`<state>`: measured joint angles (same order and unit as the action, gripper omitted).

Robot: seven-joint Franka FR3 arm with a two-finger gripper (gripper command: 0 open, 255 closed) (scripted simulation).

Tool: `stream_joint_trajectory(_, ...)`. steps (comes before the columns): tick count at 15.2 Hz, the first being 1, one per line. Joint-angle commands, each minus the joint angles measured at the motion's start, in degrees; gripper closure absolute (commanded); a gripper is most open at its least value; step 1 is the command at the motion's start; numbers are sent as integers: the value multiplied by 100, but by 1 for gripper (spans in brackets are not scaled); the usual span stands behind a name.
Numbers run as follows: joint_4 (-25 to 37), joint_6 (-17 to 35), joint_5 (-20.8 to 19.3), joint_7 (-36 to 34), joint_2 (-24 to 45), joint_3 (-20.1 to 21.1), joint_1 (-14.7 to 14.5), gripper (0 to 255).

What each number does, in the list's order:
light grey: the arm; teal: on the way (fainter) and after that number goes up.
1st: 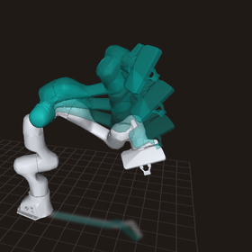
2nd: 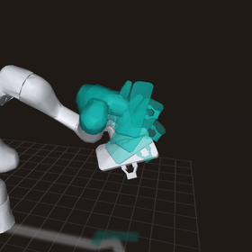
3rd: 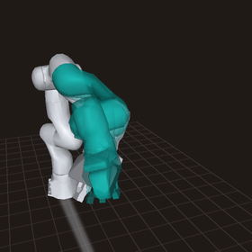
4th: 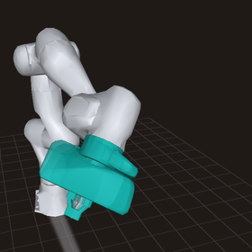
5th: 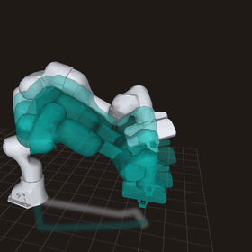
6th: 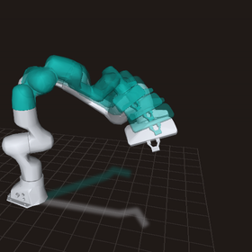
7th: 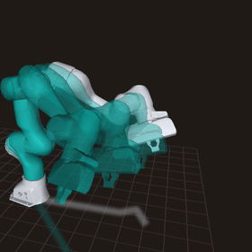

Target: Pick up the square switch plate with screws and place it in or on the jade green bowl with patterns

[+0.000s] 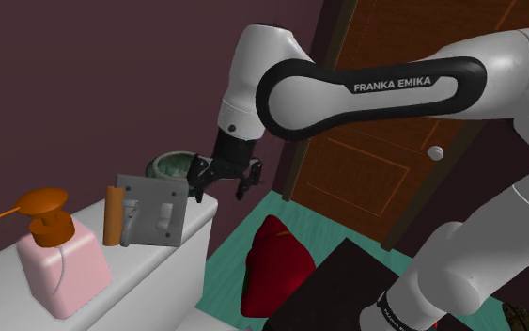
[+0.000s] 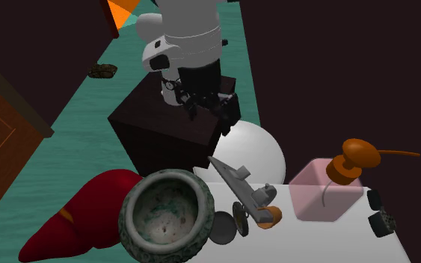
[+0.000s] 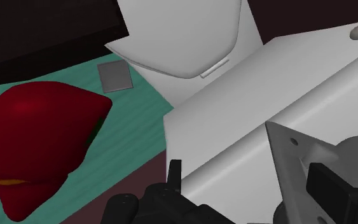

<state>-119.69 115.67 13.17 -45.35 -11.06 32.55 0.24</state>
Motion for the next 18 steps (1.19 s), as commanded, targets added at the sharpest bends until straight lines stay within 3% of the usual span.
stream_joint_trajectory(1,281,155,-196,-468,430,191,9,0)
stream_joint_trajectory(7,1372,368,-1092,-1803,1845,478,-227,0)
stream_joint_trajectory(18,1097,888,-1293,-1937,2135,450,-337,0)
